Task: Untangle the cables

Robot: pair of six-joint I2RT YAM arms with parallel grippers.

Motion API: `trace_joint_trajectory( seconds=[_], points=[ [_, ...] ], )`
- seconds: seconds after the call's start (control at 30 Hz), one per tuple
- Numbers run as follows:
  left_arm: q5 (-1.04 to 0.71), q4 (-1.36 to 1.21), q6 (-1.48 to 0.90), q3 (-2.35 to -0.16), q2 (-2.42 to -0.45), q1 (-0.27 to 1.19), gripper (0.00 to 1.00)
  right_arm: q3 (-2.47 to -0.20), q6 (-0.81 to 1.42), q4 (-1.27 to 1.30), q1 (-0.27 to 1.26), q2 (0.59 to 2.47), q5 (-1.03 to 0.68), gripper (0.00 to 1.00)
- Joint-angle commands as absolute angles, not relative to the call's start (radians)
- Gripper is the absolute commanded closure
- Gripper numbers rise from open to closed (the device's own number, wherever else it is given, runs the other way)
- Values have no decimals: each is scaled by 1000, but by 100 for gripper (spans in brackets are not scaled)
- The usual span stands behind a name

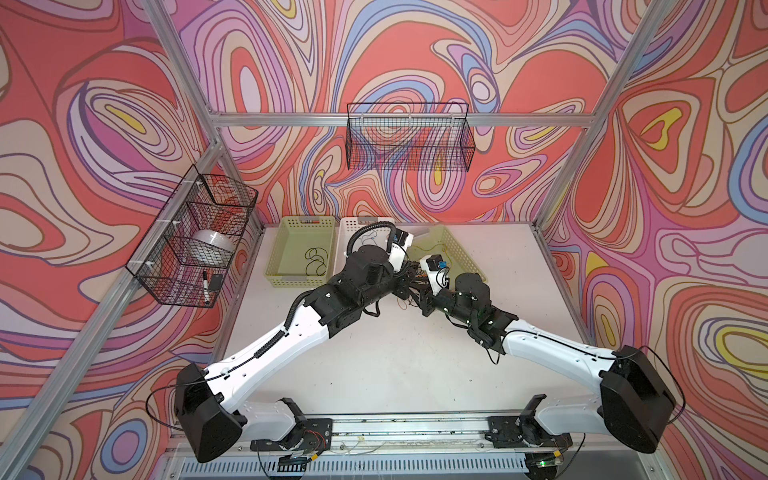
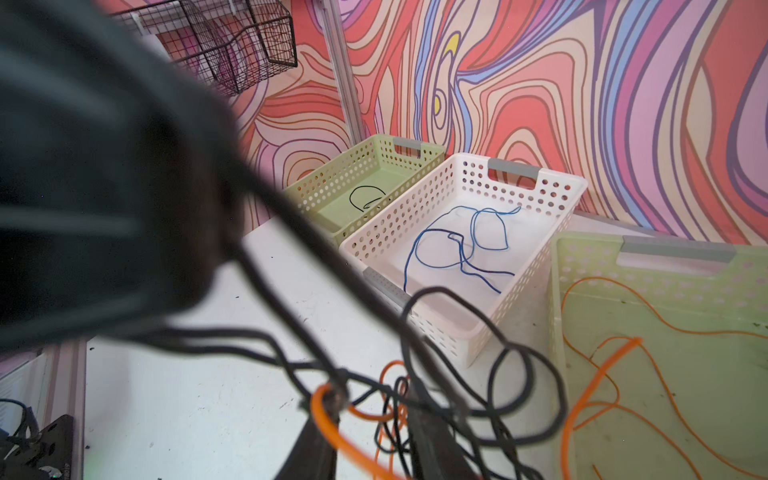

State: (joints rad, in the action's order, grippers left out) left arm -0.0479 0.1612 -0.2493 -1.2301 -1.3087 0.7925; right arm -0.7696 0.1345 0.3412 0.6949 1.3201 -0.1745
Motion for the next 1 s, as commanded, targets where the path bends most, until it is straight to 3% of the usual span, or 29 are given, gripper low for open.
trace_joint_trajectory(
  seconds=[0.0,0.23,0.33,0.5,0.67,0.97],
  points=[
    [-49,164,-244,-1262,-1282,796,100,-730,91,359,698,1269,-211,73],
    [-76,164,-239,-1263,-1279,805,100,-696,77,383,698,1230,-249,85],
    [-76,166,-235,-1264,-1278,809,100,-689,74,391,698,1224,-260,85],
    [-69,166,-230,-1264,-1276,814,100,-684,57,376,698,1221,-271,75],
    [-65,169,-226,-1264,-1275,819,100,-660,110,428,698,1207,-203,82],
    [-64,169,-224,-1263,-1275,826,100,-655,131,460,698,1215,-207,83]
  ],
)
